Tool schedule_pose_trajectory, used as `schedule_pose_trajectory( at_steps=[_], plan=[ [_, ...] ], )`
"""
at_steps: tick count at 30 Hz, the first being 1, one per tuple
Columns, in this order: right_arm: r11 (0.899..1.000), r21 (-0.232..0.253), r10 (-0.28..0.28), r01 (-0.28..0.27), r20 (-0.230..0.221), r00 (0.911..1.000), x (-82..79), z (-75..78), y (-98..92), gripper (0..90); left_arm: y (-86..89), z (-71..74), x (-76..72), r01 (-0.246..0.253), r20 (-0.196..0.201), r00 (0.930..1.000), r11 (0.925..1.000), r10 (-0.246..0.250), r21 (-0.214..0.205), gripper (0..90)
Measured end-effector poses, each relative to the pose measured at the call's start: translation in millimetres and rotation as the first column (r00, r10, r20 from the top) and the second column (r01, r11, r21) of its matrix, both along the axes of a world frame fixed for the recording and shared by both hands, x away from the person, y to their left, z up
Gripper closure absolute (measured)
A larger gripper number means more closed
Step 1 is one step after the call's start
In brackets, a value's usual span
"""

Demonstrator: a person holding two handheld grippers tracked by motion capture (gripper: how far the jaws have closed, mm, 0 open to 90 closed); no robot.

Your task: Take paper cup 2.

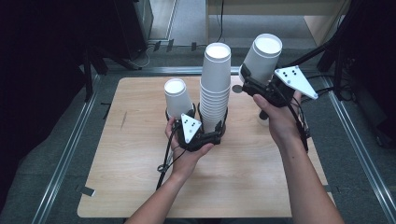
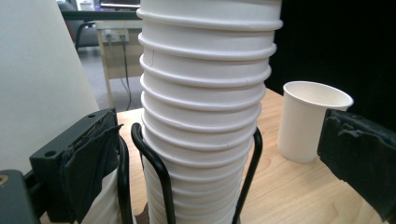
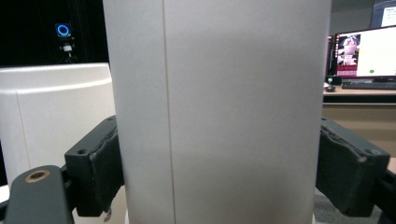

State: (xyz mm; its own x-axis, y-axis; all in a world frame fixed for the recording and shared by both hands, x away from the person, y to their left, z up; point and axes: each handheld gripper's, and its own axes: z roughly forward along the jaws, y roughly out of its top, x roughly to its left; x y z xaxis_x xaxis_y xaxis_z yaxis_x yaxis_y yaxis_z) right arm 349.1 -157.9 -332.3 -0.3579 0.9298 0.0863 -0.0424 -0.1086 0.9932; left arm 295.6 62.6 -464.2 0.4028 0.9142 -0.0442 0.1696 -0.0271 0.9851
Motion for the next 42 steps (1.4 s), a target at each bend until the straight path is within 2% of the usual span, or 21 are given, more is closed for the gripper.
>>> schedule_pose_trajectory(
  at_steps=[9,16,22,31,37,42],
  plan=[
    [0.999,-0.033,-0.013,0.013,0.003,0.9999,-9.6,-18.0,-1.2,13.7,13.9,1.2,-13.5,0.058,-0.007,0.9983,0.9983,-0.058,0.001,0.0],
    [0.998,-0.059,-0.031,0.031,-0.003,0.9995,-17.0,-38.1,-2.0,13.7,27.7,4.5,-25.4,0.073,-0.002,0.9973,0.9973,-0.073,0.011,0.0],
    [0.993,-0.117,-0.034,0.033,-0.003,0.9994,-24.5,-54.9,4.4,13.7,41.9,3.3,-34.7,0.075,-0.009,0.9972,0.9972,-0.074,0.01,0.0],
    [0.979,-0.203,-0.028,0.026,-0.005,0.9996,-39.8,-84.6,13.0,13.6,58.1,-1.1,-42.4,0.068,-0.031,0.9972,0.9976,-0.068,0.011,0.0],
    [0.968,-0.248,-0.022,0.021,-0.003,0.9997,-48.5,-101.9,13.4,13.6,62.1,-1.5,-45.3,0.073,-0.035,0.9967,0.9973,-0.073,0.005,0.0],
    [0.95,-0.311,-0.019,0.019,0.003,0.9998,-55.1,-114.9,16.2,13.6,61.0,-1.5,-45.4,0.08,-0.038,0.9961,0.9968,-0.08,0.007,0.0]
  ],
)
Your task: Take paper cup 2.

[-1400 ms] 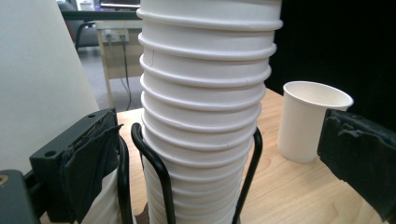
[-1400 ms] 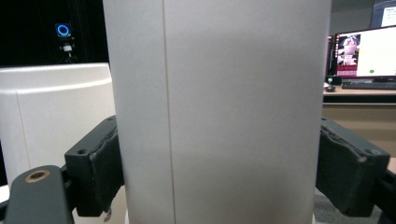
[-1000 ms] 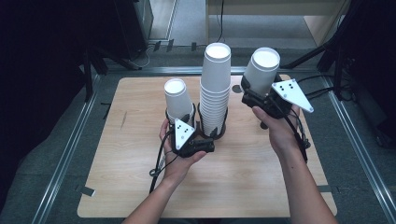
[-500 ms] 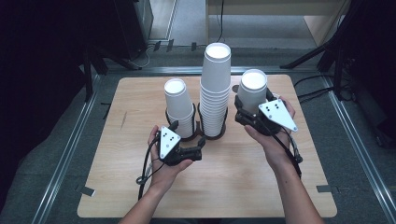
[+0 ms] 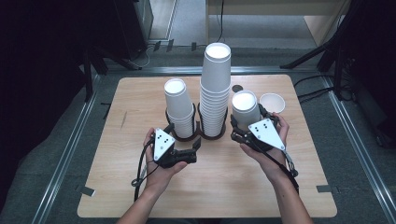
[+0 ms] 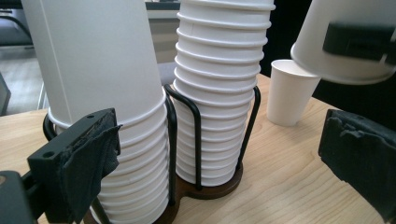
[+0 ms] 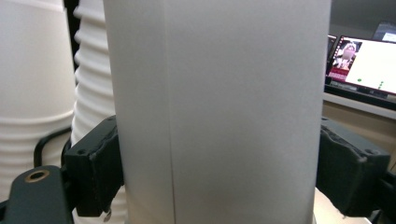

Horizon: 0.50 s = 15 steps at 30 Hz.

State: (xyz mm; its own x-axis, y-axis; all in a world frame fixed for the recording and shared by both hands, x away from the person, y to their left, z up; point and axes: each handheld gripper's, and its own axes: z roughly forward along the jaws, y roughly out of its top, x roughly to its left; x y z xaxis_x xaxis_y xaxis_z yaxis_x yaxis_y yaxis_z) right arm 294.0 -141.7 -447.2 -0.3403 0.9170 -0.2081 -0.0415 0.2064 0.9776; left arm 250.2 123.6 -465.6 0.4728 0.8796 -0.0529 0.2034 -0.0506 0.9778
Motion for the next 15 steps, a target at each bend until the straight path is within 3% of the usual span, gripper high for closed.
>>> schedule_pose_trajectory(
  at_steps=[15],
  plan=[
    [0.995,-0.099,0.027,-0.028,-0.017,0.9995,-8.8,-21.5,8.8,13.6,0.2,2.2,-2.7,0.026,0.003,0.9997,0.9996,-0.026,-0.014,0.0]
  ],
)
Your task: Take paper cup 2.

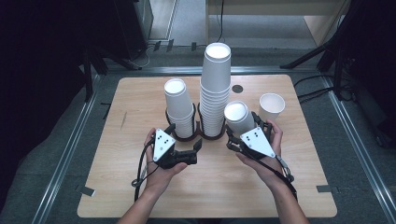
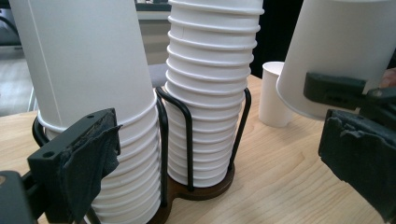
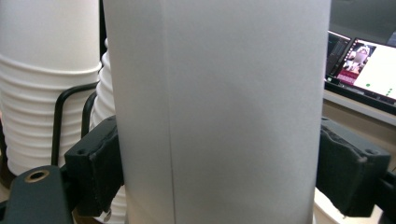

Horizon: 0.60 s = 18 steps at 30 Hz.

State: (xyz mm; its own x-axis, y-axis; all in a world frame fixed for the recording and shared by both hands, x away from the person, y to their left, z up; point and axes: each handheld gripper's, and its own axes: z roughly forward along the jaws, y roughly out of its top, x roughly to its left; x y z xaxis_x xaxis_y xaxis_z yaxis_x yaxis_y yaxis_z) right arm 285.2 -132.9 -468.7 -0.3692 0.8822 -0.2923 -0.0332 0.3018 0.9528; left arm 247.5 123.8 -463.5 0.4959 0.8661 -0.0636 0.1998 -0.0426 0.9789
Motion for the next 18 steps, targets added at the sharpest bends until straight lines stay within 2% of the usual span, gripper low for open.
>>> schedule_pose_trajectory(
  at_steps=[8,18],
  plan=[
    [1.0,-0.015,0.023,-0.023,-0.003,0.9997,-3.0,-5.0,6.0,13.5,0.9,1.4,-0.8,0.012,-0.006,0.9999,0.9998,-0.012,-0.014,0.0],
    [0.997,-0.059,0.039,-0.04,-0.013,0.9992,-5.0,-14.7,8.7,13.6,-2.2,4.7,-1.9,0.042,-0.002,0.9991,0.999,-0.042,-0.016,0.0]
  ],
)
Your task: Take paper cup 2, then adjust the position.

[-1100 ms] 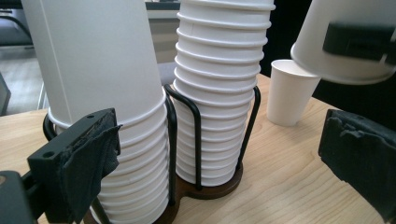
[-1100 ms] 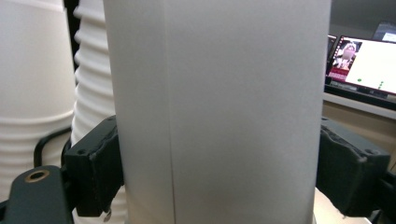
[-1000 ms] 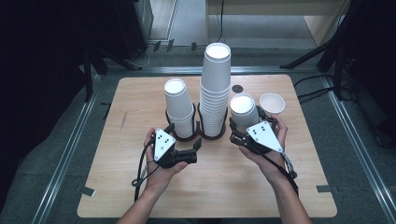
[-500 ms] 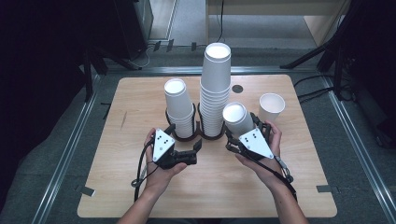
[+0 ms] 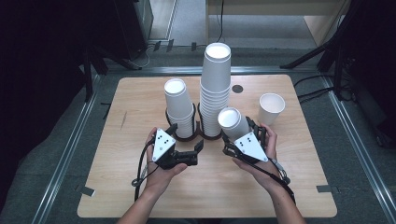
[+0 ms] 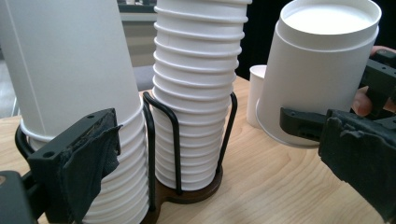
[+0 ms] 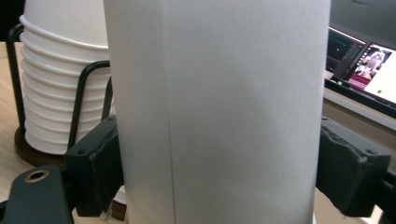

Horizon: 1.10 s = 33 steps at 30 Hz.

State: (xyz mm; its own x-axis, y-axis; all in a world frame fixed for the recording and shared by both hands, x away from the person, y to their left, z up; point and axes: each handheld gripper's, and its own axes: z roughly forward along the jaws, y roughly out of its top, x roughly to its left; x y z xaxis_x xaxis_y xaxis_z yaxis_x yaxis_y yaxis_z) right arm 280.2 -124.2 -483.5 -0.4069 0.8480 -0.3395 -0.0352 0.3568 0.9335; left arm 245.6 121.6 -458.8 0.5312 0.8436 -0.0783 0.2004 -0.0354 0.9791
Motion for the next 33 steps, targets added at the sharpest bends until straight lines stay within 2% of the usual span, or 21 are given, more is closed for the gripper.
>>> schedule_pose_trajectory(
  at_steps=[11,20,33],
  plan=[
    [1.0,-0.025,0.013,-0.013,0.008,0.9999,-0.1,-2.4,3.4,13.5,0.3,5.3,-2.4,0.027,0.0,0.9996,0.9994,-0.027,-0.02,0.0],
    [0.995,-0.091,0.033,-0.029,0.038,0.9988,-2.0,-5.6,6.3,13.6,-2.6,8.0,-4.1,0.082,-0.006,0.9966,0.9964,-0.082,-0.022,0.0],
    [0.981,-0.161,0.12,-0.107,0.074,0.99,-13.0,-10.3,19.0,13.5,-15.5,8.3,-4.7,0.154,-0.019,0.9878,0.988,-0.154,0.001,0.0]
  ],
)
